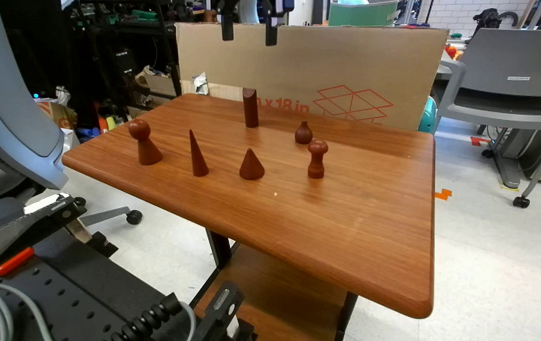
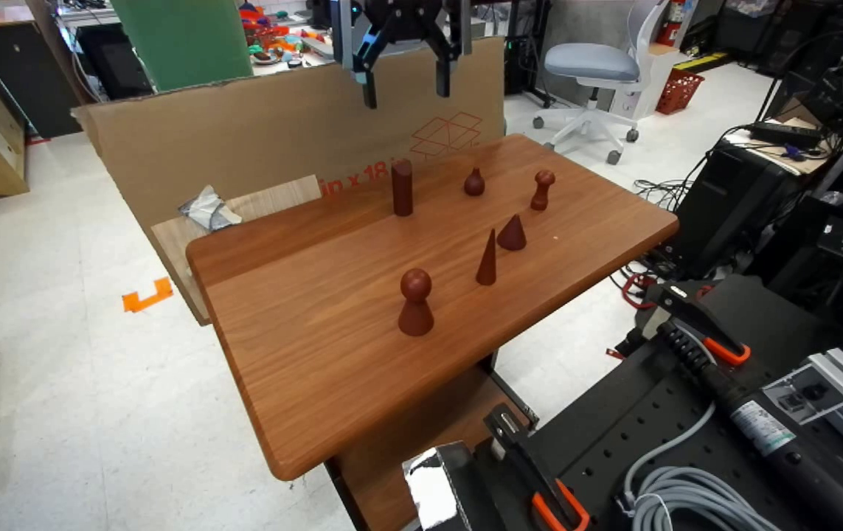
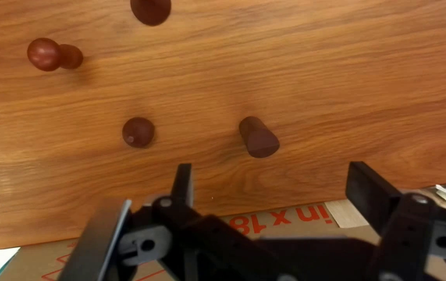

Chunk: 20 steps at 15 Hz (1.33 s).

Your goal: Move the cylindrical block slightly to the left

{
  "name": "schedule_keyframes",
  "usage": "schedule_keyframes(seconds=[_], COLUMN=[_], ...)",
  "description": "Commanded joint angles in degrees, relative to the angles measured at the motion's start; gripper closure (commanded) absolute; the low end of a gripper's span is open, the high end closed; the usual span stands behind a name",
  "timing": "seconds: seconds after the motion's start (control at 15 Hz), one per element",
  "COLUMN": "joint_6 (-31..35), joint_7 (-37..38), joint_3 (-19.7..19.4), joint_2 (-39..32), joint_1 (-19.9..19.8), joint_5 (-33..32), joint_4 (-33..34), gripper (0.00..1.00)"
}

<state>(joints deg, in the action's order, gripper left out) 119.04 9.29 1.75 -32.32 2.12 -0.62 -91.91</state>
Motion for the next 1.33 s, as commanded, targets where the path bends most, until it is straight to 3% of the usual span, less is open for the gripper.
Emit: schedule_keyframes(seconds=[0.0, 1.13, 1.2, 1.27], joint_6=[1.6, -3.2, -3.4, -3.6], joint_7=[-1.7, -2.3, -2.4, -2.6], joint_3=[-0.7, -1.8, -1.6, -1.6], joint_2=[-2.8, -15.0, -15.3, -15.6], joint_1=[1.5, 4.1, 4.4, 4.6], joint_5=[-1.4, -4.7, -4.6, -4.6], joint_4=[1.5, 12.3, 12.6, 12.8], gripper=[0.00, 0.00, 0.20, 0.26])
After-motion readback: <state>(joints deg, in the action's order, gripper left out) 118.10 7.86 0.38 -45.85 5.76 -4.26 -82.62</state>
